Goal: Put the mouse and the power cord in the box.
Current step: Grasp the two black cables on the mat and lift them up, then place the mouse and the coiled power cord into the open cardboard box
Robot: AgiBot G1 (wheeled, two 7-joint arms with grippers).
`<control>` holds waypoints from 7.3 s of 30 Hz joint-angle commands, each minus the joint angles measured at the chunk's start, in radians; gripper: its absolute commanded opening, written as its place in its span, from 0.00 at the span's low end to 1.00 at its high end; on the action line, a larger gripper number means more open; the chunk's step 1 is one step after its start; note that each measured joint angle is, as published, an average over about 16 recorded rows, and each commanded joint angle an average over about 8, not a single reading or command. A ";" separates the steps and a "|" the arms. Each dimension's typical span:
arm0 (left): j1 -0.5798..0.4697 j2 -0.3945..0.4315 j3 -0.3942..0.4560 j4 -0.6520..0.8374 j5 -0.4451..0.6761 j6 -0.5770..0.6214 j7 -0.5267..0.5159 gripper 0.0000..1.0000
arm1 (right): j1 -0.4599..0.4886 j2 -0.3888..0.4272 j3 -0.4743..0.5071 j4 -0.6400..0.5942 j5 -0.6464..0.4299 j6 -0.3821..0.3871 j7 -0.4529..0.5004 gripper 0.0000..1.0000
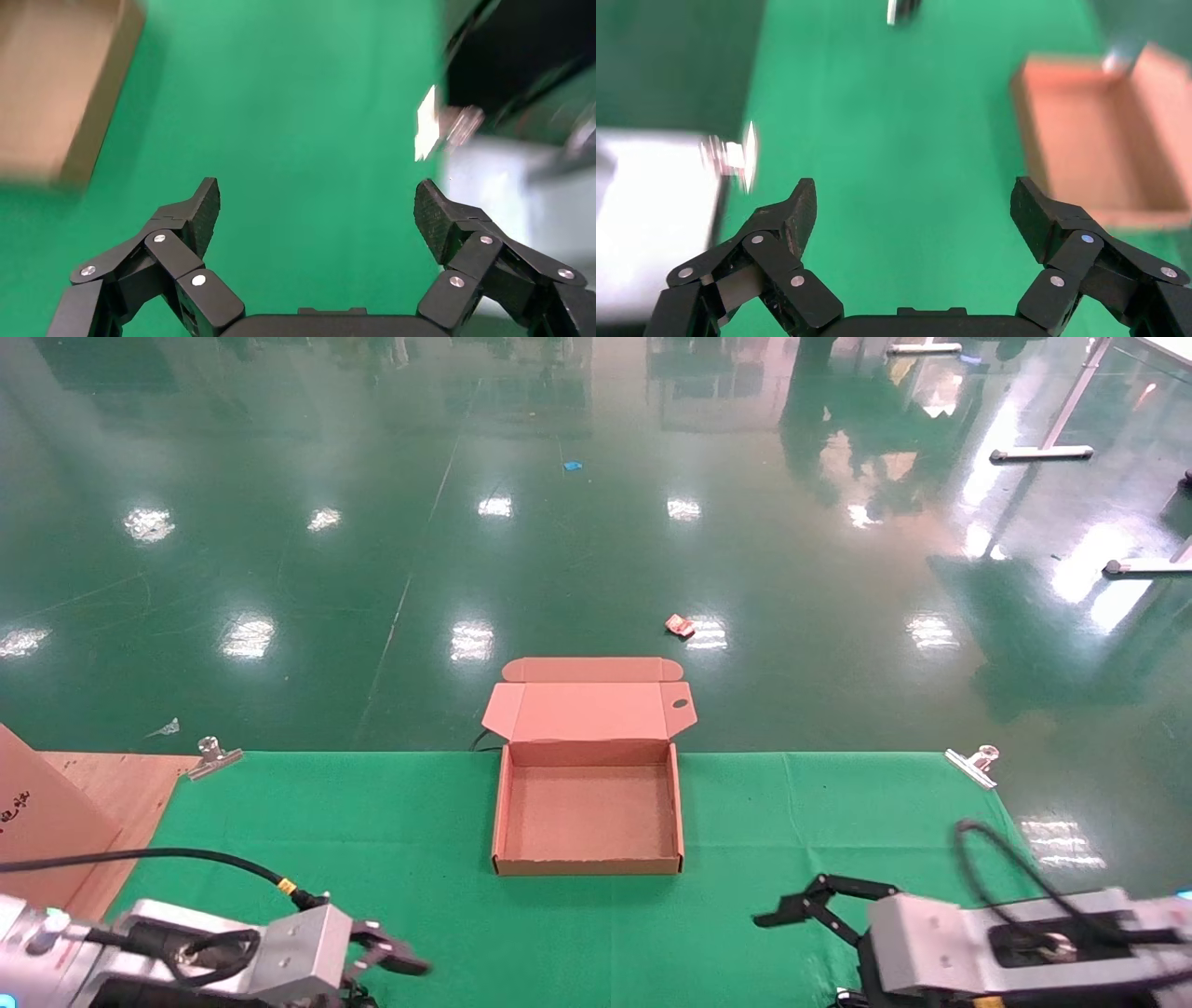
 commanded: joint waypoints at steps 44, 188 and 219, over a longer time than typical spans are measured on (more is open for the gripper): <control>-0.176 0.292 0.154 0.725 0.389 -0.345 0.381 1.00 | 0.250 -0.342 -0.229 -0.892 -0.463 0.388 -0.585 1.00; -0.107 0.576 0.419 0.269 0.225 -1.064 0.216 0.78 | 0.734 -0.410 -0.132 -1.054 -0.386 -0.019 -0.710 0.00; -0.220 0.510 0.497 0.366 -0.210 -0.932 0.370 1.00 | 0.704 -0.516 -0.087 -0.976 -0.361 0.042 -0.633 0.00</control>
